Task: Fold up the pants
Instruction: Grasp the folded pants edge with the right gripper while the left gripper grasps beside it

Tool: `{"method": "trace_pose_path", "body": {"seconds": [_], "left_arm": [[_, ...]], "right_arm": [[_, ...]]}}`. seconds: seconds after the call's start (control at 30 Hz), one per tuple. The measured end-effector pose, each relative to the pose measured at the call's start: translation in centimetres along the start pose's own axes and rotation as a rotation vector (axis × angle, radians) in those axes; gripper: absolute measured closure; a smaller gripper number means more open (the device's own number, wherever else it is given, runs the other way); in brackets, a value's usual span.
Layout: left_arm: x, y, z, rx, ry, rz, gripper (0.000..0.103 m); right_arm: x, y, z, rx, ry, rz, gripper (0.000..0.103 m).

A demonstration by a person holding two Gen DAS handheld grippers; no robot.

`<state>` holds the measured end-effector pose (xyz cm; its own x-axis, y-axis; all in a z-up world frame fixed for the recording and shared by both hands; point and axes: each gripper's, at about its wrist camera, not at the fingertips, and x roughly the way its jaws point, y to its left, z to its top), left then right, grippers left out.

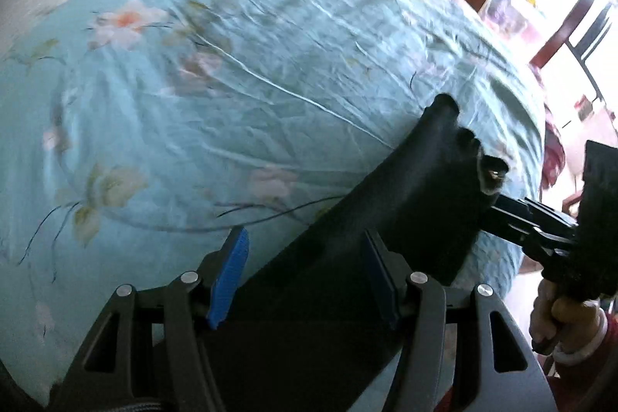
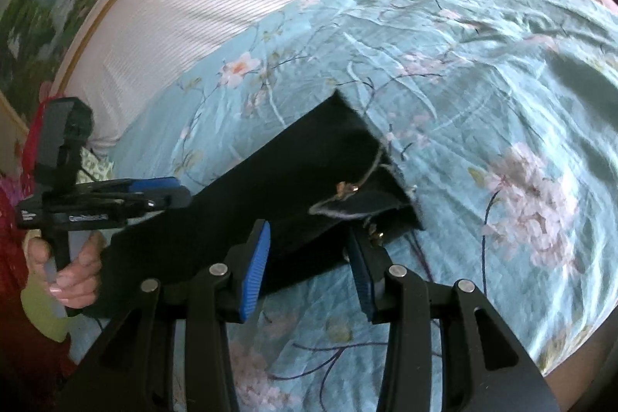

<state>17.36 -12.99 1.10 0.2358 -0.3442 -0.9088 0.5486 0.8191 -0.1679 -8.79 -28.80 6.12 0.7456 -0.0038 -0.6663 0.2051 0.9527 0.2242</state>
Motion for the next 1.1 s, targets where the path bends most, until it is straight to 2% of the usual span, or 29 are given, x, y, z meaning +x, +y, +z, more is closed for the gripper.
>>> {"method": "trace_pose_path", "body": {"seconds": [0.03,0.07,0.1,0.13,0.2,0.27,0.43,0.53,0.57,0.63,0.67,0.7,0.73,0.9,1.1], "left_arm": [[0.5,-0.1,0.2,0.007,0.012,0.0,0.046],[1.5,-0.4,0.5,0.019,0.039,0.004,0.054],[2.3,-0.6,0.5,0.025,0.061,0.004,0.071],[2.7,-0.8,0.6,0.028,0.075,-0.004,0.078],[2.4,-1.6,0.6,0.053,0.06,0.003,0.088],[1.7,-2.6,0.6,0.091,0.043,0.003,0.089],[2.1,-3.2,0.9,0.104,0.052,0.023,0.087],[1.9,-3.1,1.4,0.078,0.055,0.009,0.079],[1.8,-3.1,1.7,0.078,0.052,-0.002,0.073],[1.5,-3.4,2.1,0.093,0.042,-0.015,0.066],[1.5,-3.7,2.5,0.105,0.041,-0.022,0.059],[1.5,-3.9,2.8,0.115,0.043,-0.033,0.053],[1.7,-4.2,3.1,0.123,0.047,-0.044,0.052],[3.8,-5.5,5.1,0.152,0.091,-0.072,0.052],[6.5,-6.0,6.8,0.151,0.139,-0.166,0.052]], "right_arm": [[0.1,-0.2,0.1,0.004,0.002,0.002,0.068],[0.2,-0.2,0.1,0.001,0.002,-0.002,0.074],[0.3,-0.2,0.2,-0.003,0.003,-0.008,0.087],[0.3,-0.3,0.2,-0.007,0.004,-0.015,0.095],[0.0,-0.4,0.3,-0.017,0.002,-0.009,0.097],[-0.8,-0.2,0.2,-0.033,-0.008,-0.004,0.097],[-1.2,-0.5,0.2,-0.044,0.007,0.007,0.097],[-1.1,-1.6,0.1,0.024,0.028,0.0,0.092],[-1.4,-1.7,0.1,0.032,0.021,0.005,0.09],[-2.1,-2.0,-0.1,0.032,-0.001,-0.006,0.08],[-2.3,-2.2,-0.2,0.038,-0.007,-0.009,0.075],[-2.4,-2.4,-0.3,0.049,-0.011,-0.005,0.066],[-2.3,-2.6,-0.3,0.061,-0.009,0.004,0.062],[-0.7,-3.0,-0.9,0.103,0.013,0.048,0.062],[0.4,-2.9,-0.7,0.081,-0.013,0.079,0.062]]}}
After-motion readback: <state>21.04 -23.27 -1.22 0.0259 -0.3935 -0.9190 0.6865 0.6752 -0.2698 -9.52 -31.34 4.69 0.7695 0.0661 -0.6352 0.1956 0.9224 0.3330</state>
